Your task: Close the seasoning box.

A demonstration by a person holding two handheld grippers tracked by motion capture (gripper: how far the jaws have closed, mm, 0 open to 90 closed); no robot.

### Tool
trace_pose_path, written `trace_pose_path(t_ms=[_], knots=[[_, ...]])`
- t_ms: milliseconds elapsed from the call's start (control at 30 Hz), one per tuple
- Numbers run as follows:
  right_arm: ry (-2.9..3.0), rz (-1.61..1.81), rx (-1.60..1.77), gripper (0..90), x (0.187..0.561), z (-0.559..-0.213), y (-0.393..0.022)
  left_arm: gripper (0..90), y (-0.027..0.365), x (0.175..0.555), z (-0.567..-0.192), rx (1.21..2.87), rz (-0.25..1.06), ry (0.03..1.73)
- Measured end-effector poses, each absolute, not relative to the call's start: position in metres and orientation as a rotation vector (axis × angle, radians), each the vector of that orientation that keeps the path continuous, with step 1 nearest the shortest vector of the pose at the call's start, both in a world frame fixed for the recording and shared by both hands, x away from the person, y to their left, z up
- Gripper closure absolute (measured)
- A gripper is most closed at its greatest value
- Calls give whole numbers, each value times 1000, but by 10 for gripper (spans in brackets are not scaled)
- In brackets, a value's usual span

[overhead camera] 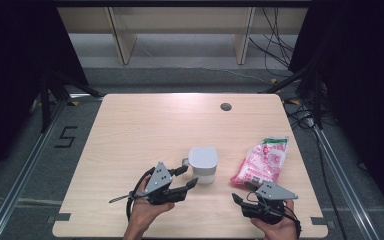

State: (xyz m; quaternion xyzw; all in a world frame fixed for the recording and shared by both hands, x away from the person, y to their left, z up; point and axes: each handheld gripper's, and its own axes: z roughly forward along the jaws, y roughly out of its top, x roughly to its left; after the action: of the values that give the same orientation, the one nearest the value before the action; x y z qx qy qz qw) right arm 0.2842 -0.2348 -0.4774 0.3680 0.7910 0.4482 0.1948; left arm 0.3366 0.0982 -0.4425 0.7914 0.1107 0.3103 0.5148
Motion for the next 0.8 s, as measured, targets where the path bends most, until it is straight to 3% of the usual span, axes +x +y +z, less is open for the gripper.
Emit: trace_pose_path(t_ms=[167,200,800], knots=[[2249,1246,984,406,286,-478,-236,400,102,340,-441,1936,844,132],[2245,1249,987,406,286,-479,-236,392,84,309,-464,1749,437,651],[2262,1275,975,400,284,-480,-234,284,85,300,-484,1728,430,715]])
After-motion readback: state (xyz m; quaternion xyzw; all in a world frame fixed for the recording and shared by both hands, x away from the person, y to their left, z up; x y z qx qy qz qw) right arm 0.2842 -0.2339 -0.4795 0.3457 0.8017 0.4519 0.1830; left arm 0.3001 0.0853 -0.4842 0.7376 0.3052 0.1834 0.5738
